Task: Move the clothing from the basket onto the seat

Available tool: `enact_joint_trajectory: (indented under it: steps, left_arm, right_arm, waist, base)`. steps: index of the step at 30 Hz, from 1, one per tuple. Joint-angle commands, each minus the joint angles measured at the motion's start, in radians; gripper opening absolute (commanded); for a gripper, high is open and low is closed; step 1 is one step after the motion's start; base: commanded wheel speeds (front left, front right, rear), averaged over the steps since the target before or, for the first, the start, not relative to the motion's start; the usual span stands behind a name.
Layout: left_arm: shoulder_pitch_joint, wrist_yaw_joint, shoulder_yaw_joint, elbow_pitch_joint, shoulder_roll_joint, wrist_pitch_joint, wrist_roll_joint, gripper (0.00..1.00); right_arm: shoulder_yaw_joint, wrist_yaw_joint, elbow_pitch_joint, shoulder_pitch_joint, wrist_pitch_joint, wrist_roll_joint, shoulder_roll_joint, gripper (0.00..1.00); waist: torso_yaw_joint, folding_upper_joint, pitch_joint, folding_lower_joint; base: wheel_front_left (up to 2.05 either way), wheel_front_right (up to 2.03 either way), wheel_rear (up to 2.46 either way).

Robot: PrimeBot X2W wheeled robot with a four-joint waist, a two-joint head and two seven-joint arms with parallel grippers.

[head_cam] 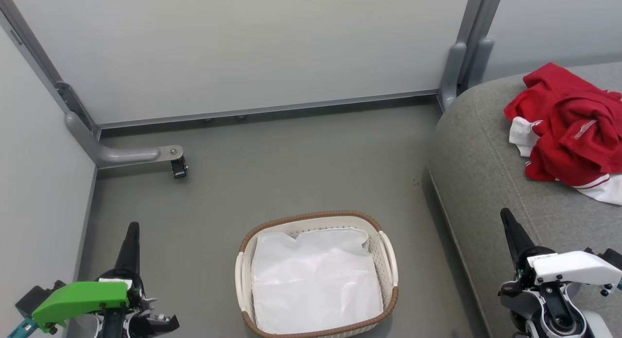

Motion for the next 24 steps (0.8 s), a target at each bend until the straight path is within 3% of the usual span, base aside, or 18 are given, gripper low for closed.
enact_joint_trajectory:
  steps: [1, 24]
  left_arm:
    - [-0.020, -0.004, 0.005, -0.001, 0.008, 0.007, -0.019, 0.00]
    - [-0.034, -0.011, 0.020, 0.002, 0.007, 0.040, -0.131, 0.00]
  right_arm:
    - [-0.006, 0.000, -0.009, 0.008, 0.007, 0.022, -0.006, 0.00]
    - [-0.023, 0.000, -0.017, 0.016, 0.040, 0.149, -0.007, 0.00]
  waist:
    - [0.000, 0.0000, -0.001, 0.0000]
    - [-0.005, 0.0000, -0.011, 0.0000]
  base:
    - [0.00, 0.00, 0.00]
    - [0.00, 0.00, 0.00]
